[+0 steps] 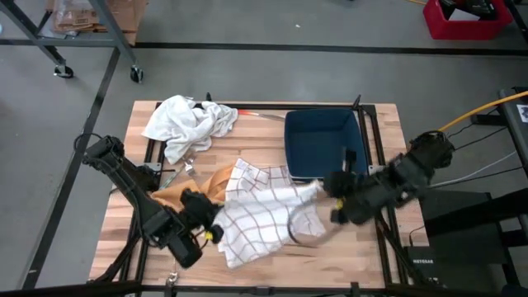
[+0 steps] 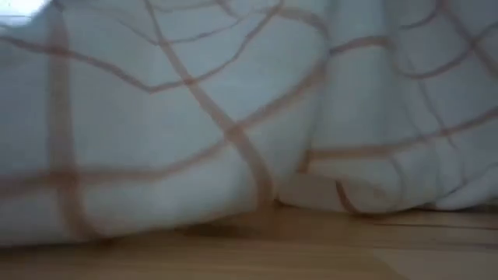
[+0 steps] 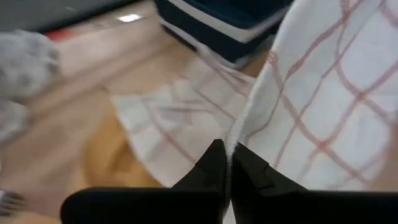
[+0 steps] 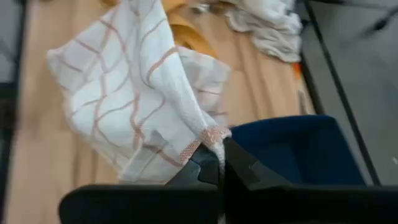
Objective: Fold towel
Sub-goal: Fold the white-and-brown checkered towel
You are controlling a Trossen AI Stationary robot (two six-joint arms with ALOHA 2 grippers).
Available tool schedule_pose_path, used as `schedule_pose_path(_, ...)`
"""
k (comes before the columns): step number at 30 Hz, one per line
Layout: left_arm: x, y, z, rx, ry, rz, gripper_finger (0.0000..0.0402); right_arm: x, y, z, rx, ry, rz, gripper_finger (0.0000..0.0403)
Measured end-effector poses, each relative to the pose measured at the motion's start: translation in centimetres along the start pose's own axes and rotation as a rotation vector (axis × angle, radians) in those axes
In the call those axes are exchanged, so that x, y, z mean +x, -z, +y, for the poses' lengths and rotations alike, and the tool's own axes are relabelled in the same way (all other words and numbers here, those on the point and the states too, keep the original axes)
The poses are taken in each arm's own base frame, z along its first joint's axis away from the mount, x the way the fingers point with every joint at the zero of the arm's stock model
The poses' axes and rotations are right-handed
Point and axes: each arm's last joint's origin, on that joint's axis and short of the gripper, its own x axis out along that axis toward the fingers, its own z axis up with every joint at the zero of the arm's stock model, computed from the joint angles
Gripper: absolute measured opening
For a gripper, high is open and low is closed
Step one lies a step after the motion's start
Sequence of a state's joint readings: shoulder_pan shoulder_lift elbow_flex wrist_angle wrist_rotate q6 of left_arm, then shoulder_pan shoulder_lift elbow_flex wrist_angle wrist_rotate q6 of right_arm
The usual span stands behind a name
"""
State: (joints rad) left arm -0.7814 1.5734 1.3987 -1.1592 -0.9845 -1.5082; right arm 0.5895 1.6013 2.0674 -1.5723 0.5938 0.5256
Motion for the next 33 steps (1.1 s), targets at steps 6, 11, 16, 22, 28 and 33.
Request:
schedule_pose_path(6, 1.4, -1.7, 2.2, 0.098, -0.159, -0.025, 0.0, 2.1, -1.3, -3.4, -0.041, 0.098, 0.042, 0.0001)
schedule_pose_path(11, 2.6, -2.7, 3.1, 0.139, -0.251, -0.024, 0.0, 3.7, -2.1, -6.5, -0.056, 0.163, 0.093, 0.0001)
schedule_pose_path(16, 3.7, -3.5, 3.4, 0.183, -0.287, -0.017, 0.0, 4.9, -2.4, -9.6, -0.061, 0.173, 0.153, 0.0001)
schedule_pose_path(22, 4.7, -4.2, 3.7, 0.205, -0.322, -0.012, 0.0, 5.9, -2.5, -12.7, -0.025, 0.192, 0.203, 0.0001)
schedule_pose_path(28, 5.1, -4.6, 4.0, 0.232, -0.341, -0.005, 0.0, 8.3, -0.8, -13.7, -0.028, 0.209, 0.324, 0.0001)
schedule_pose_path(33, 5.4, -4.8, 4.1, 0.272, -0.352, 0.001, 0.0, 11.2, 1.9, -13.7, -0.056, 0.193, 0.485, 0.0001)
